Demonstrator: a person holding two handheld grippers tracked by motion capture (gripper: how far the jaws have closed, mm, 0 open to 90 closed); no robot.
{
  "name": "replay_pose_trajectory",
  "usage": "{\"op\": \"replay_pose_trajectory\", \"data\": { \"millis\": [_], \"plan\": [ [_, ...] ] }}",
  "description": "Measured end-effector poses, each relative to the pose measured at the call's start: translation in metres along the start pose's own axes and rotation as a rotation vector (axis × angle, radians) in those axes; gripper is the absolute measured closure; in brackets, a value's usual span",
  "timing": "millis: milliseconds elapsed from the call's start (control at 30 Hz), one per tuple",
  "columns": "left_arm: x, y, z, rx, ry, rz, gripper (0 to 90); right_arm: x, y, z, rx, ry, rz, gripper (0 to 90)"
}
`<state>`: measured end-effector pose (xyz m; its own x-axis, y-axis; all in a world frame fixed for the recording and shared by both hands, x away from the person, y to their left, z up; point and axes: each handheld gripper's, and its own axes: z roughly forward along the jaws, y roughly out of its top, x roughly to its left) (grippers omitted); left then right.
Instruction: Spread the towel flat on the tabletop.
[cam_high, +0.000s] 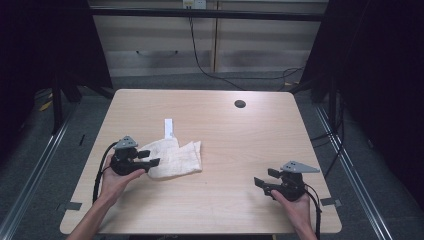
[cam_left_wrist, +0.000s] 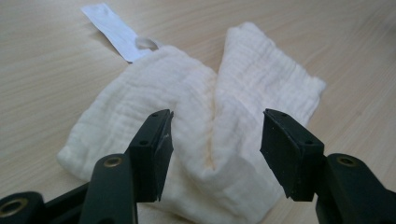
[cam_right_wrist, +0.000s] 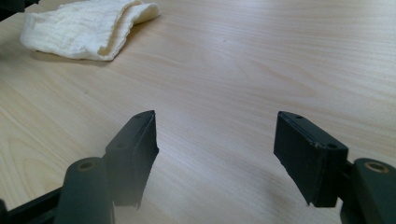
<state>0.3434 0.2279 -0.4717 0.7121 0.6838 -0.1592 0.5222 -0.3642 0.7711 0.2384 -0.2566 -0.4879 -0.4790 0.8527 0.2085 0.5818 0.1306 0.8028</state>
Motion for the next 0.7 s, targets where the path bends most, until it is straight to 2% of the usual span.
{"op": "replay_pose_trajectory", "data": {
  "millis": [67,167,300,367,467,700],
  "plan": [
    [0.001,-0.002,0.005,0.007,0.001,-0.001,44.6,0.001,-0.001,0.000,0.005,0.001,-0.003,30.1],
    [0.004,-0.006,0.015,0.046,-0.002,0.017,50.0,0.003,-0.001,0.000,0.009,0.004,-0.011,29.9],
    [0.004,-0.011,0.025,0.077,0.001,0.026,65.7,0.003,-0.002,0.001,0.019,0.008,-0.015,29.5],
    [0.003,-0.012,0.027,0.086,-0.008,0.024,70.5,0.003,-0.002,0.001,0.023,0.010,-0.014,29.5],
    [0.000,-0.013,0.028,0.088,-0.004,0.034,72.4,0.004,-0.003,0.001,0.027,0.009,-0.015,29.4],
    [-0.015,-0.018,0.029,0.082,-0.041,0.049,72.9,0.005,-0.004,0.001,0.036,0.007,-0.018,29.1]
  ]
}}
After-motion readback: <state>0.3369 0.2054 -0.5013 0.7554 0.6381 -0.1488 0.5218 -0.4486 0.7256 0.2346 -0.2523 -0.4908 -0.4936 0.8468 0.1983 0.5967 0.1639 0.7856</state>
